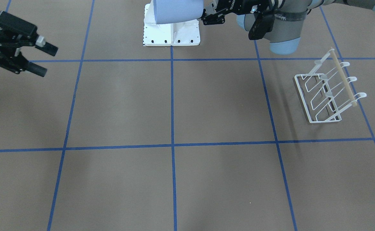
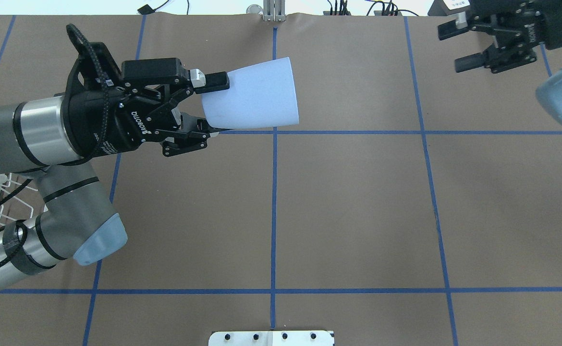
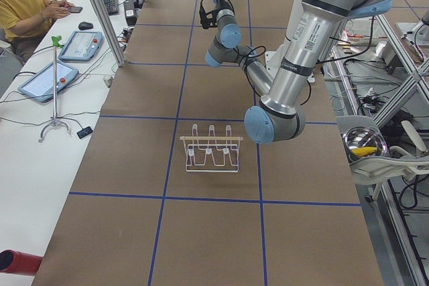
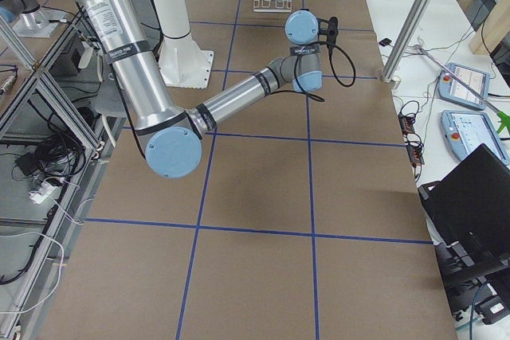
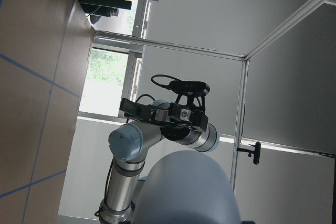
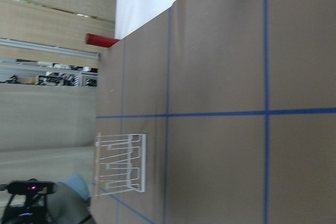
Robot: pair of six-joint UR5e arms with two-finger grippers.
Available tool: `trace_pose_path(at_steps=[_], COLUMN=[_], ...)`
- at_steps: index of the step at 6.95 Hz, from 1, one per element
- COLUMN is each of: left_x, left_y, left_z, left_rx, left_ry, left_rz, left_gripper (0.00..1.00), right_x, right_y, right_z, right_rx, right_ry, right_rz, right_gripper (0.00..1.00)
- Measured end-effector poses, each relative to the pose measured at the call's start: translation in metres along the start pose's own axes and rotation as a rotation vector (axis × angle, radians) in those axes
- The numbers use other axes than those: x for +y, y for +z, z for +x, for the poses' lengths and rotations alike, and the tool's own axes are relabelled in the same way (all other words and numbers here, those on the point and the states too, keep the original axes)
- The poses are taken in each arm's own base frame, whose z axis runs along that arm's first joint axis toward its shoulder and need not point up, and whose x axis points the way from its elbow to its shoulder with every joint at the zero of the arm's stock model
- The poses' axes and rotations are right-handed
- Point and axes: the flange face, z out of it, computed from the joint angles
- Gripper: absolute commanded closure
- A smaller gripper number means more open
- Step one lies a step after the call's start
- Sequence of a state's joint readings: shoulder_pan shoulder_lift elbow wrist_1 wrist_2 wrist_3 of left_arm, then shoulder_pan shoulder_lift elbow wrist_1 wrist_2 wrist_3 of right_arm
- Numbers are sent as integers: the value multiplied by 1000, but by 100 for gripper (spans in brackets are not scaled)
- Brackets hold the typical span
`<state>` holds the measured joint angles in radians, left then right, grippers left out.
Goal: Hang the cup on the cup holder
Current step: 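Carry the cup with the left gripper over the white wire rack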
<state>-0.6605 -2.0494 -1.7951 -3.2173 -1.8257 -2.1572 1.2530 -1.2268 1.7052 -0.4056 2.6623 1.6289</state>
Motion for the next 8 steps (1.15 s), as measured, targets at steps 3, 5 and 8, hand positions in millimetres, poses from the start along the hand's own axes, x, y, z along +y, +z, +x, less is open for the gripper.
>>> trace_pose_path(at_steps=[3, 5, 8], left_x=[13, 27, 25], left_y=[22, 24, -3], left_z=[38, 62, 92], left_rx=[-246, -463, -802], left_ry=[152, 278, 443], left_rz=[98, 146, 225], left_gripper=[100, 100, 100], right_x=[-19, -16, -29], right_y=[-70, -92, -107], right_z=[97, 152, 194], right_rx=[147, 253, 441], right_ry=[-43, -76, -80], right_rz=[95, 159, 271], right_gripper=[0, 4, 1])
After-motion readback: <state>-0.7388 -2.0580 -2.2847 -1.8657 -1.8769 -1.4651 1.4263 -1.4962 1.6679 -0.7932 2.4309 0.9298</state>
